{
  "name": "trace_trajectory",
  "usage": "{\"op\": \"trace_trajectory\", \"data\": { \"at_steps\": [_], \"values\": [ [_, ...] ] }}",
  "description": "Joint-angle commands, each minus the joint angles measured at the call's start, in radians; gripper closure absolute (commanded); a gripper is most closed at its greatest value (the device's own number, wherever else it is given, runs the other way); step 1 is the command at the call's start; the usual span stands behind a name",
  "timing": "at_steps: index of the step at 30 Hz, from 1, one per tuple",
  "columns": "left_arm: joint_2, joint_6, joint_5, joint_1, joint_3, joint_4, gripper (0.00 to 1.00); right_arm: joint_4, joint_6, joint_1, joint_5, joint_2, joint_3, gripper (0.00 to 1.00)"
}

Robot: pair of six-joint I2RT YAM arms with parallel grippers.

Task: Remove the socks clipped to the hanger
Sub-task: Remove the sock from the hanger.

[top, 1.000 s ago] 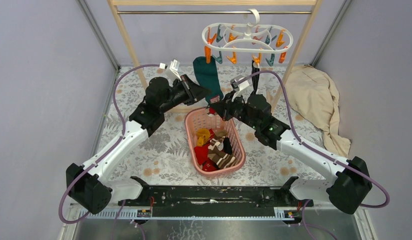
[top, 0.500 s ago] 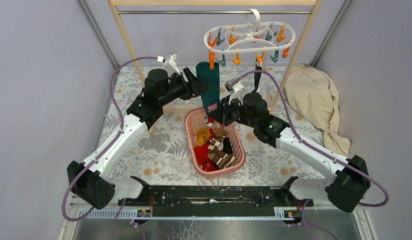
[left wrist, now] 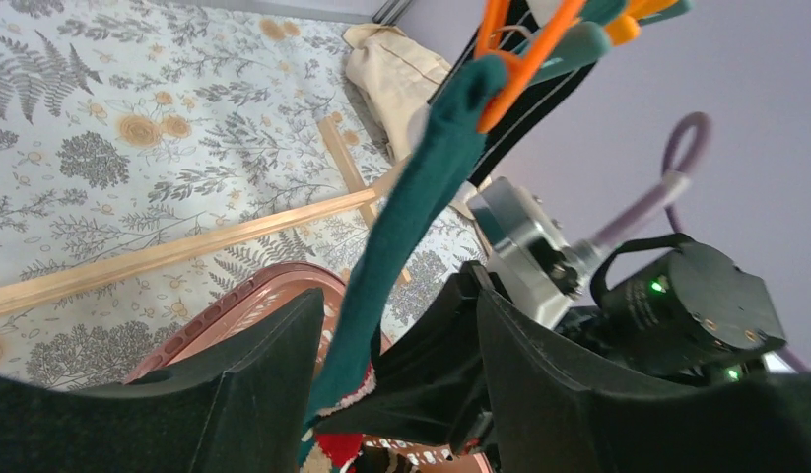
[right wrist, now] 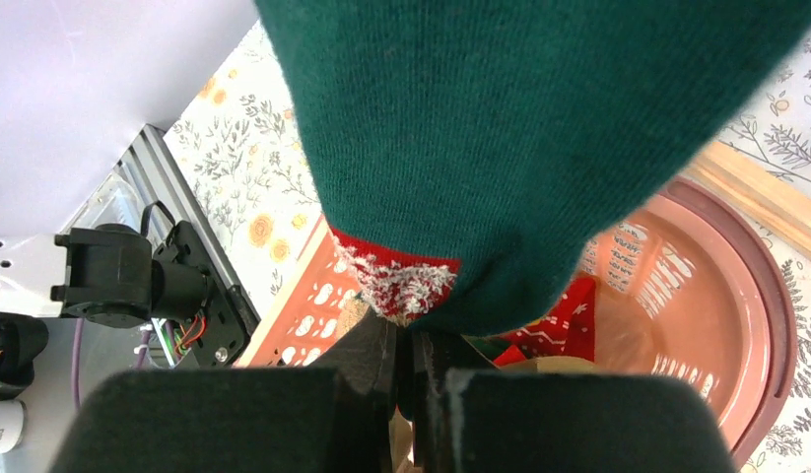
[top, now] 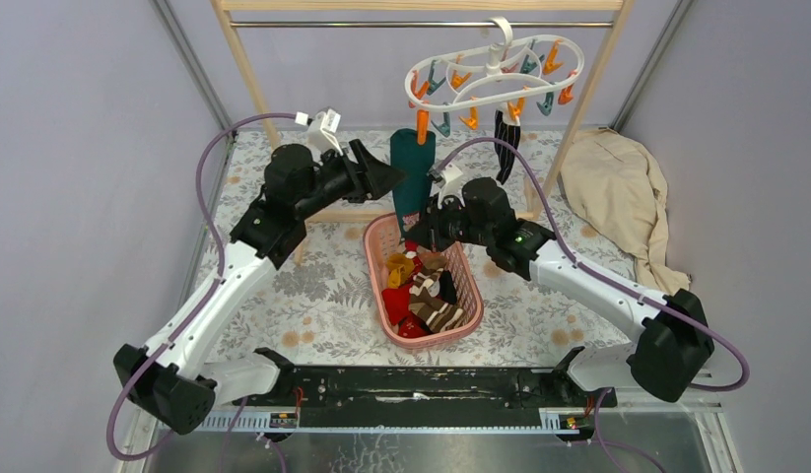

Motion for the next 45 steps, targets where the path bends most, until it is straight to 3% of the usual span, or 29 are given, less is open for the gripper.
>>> {"op": "trace_trajectory", "data": {
  "at_steps": [1, 11, 17, 19, 21, 22, 30, 45],
  "values": [
    [-0.064, 0.050, -0.001, 0.009, -0.033, 0.039, 0.34, 0.006, -0.021, 0.006, -0.014, -0.005, 0.058, 1.00],
    [-0.073, 0.106, -0.027, 0.010, -0.012, -0.083, 0.31, -0.086, -0.059, 0.005, 0.005, 0.008, 0.126, 1.00],
    [-0.109, 0.103, -0.024, 0.009, -0.068, -0.069, 0.29, -0.117, -0.099, 0.004, 0.037, -0.020, 0.136, 1.00],
    [-0.109, 0.101, -0.015, 0.009, -0.074, -0.064, 0.26, -0.117, -0.101, 0.004, 0.035, -0.025, 0.133, 1.00],
    [-0.103, 0.105, -0.015, 0.009, -0.067, -0.070, 0.05, -0.116, -0.103, 0.005, 0.027, -0.026, 0.130, 1.00],
    [-0.102, 0.107, -0.018, 0.009, -0.065, -0.074, 0.02, -0.113, -0.101, 0.005, 0.023, -0.028, 0.125, 1.00],
    [-0.092, 0.107, -0.077, 0.010, -0.081, -0.062, 0.01, -0.085, -0.080, 0.005, -0.006, 0.011, 0.133, 1.00],
    [-0.031, 0.168, -0.099, 0.011, 0.035, -0.075, 0.01, -0.047, -0.056, -0.001, -0.014, 0.011, 0.126, 1.00]
  ]
}}
